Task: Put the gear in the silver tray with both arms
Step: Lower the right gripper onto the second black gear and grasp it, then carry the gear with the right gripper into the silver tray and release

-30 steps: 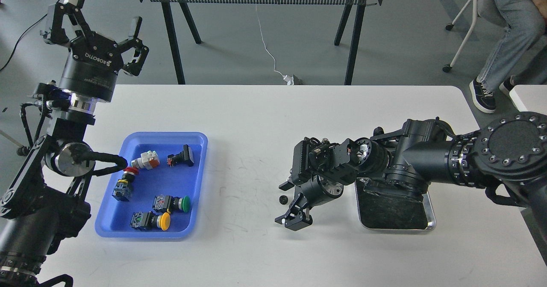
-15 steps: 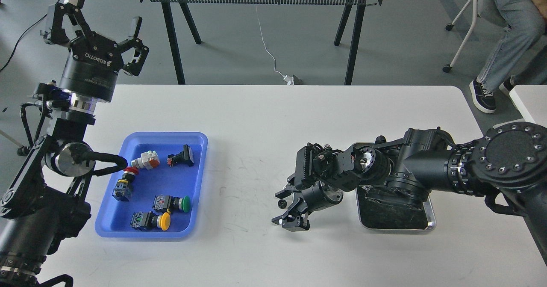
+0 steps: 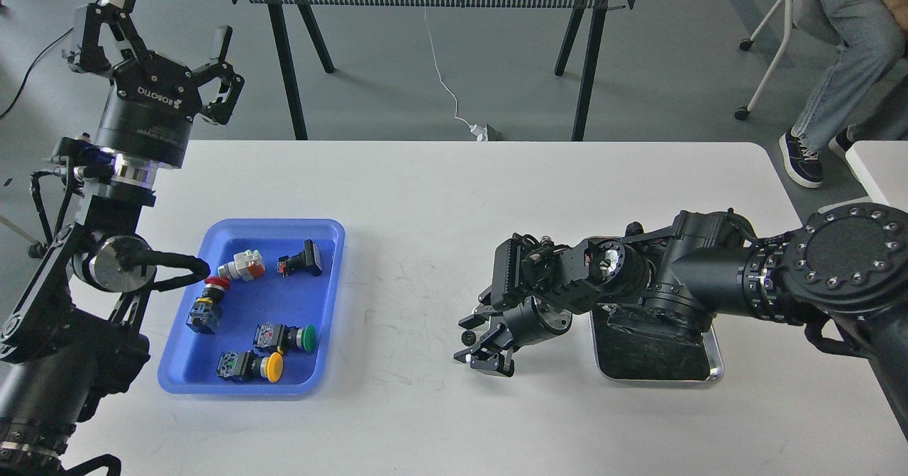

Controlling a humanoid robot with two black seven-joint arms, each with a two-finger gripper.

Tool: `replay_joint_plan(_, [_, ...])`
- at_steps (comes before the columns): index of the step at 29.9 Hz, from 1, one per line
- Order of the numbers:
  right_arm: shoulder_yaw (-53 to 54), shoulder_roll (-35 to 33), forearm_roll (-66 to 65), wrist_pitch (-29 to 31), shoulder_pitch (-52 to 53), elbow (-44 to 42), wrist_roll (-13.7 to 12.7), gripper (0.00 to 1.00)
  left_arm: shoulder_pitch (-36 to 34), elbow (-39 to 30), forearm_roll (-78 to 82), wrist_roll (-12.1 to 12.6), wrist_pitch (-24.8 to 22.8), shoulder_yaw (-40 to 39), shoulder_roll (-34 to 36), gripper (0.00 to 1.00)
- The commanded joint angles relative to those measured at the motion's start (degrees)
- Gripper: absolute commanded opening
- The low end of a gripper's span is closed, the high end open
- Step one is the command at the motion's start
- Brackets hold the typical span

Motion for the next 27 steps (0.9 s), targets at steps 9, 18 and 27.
replay_joint_plan(9, [0.0,0.0,-0.1,-0.1,0.1,0.0,0.0,0.15,0.0,0.0,0.0,0.0,0.0,-0.4,0.1,1.00])
replay_joint_plan(18, [0.7,0.0,0.7,-0.6,4.4,0.0,0.0,0.12,-0.1,0.0,0.0,0.0,0.0,-0.6,0.3,1.00])
replay_joint_plan(27, [4.0,-6.1,1.1,-0.1,14.1,10.2,0.0,0.12,0.0,0.0,-0.2,0.0,0.0,-0.7,0.3,1.00])
